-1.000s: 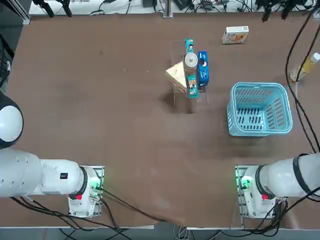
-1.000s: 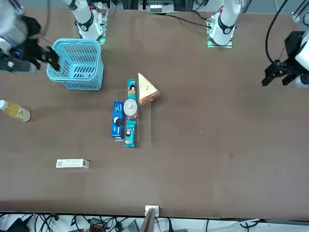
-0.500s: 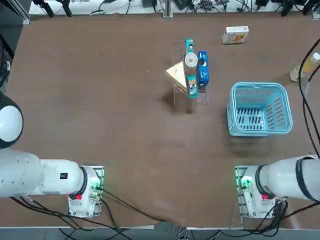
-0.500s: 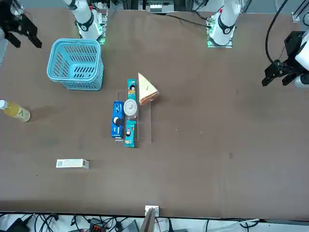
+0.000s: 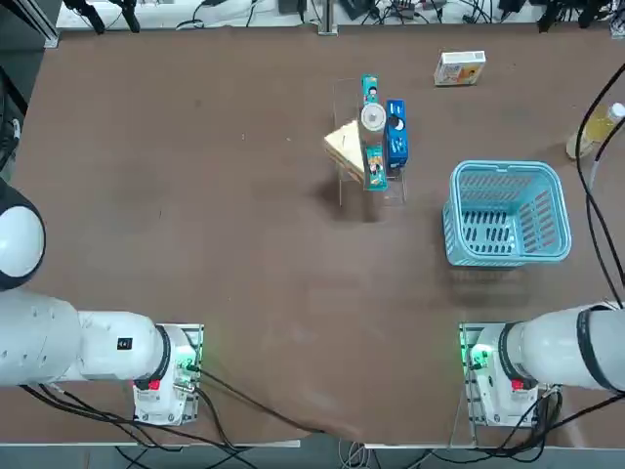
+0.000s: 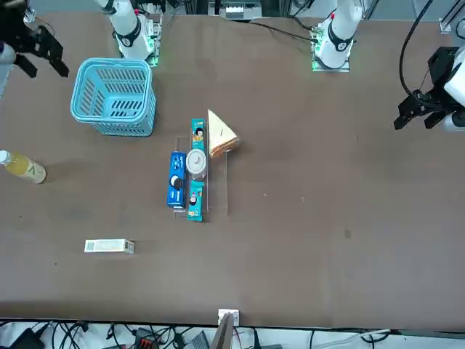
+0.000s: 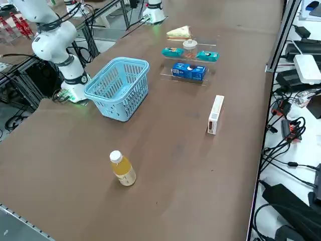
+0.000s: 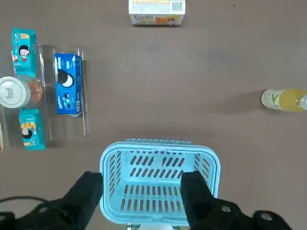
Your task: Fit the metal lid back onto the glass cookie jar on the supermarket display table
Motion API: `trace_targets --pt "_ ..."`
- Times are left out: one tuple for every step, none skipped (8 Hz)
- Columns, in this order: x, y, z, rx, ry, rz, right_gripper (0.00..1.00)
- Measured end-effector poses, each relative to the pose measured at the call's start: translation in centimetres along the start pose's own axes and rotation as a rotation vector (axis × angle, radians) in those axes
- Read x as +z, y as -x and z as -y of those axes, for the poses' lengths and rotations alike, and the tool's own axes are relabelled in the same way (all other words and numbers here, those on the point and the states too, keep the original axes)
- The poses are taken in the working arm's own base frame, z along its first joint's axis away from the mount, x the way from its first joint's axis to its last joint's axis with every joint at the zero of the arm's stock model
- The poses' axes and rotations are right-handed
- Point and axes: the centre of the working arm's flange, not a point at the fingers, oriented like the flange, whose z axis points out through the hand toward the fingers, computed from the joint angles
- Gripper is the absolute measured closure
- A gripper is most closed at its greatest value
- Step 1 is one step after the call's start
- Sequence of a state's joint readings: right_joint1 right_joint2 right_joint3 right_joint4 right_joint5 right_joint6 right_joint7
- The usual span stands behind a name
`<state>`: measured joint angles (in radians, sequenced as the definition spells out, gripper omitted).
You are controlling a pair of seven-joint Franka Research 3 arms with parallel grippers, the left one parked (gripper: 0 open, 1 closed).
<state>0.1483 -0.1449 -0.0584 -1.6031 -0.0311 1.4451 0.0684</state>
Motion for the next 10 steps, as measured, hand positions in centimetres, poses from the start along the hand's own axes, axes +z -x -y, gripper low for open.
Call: trace_targets --pt "0.0 -1.3 0.2 0.0 0.002 -0.005 0.01" --pt "-0.4 -2.6 0.2 0.0 0.004 -0.017 0.01" --pt "-0.7 -3.4 -0.3 -0.001 0.005 -0.024 0.01" --pt "-0.9 -3.6 -0.9 -0.002 0.005 -0.026 0.01" --pt "-1.0 -3.5 -1.5 0.001 0.006 -0.017 0.01" --pt "-1.0 -3.2 -1.9 -0.002 0.007 0.0 0.01" --pt "-1.0 -3.0 -2.0 -0.003 0.008 0.013 0.01" --pt "-1.0 -2.9 -2.0 -0.003 0.008 0.017 0.01" --pt "-1.0 -2.9 -1.8 -0.006 0.007 0.018 0.01" --pt "-0.9 -3.0 -1.7 -0.008 0.007 0.021 0.01"
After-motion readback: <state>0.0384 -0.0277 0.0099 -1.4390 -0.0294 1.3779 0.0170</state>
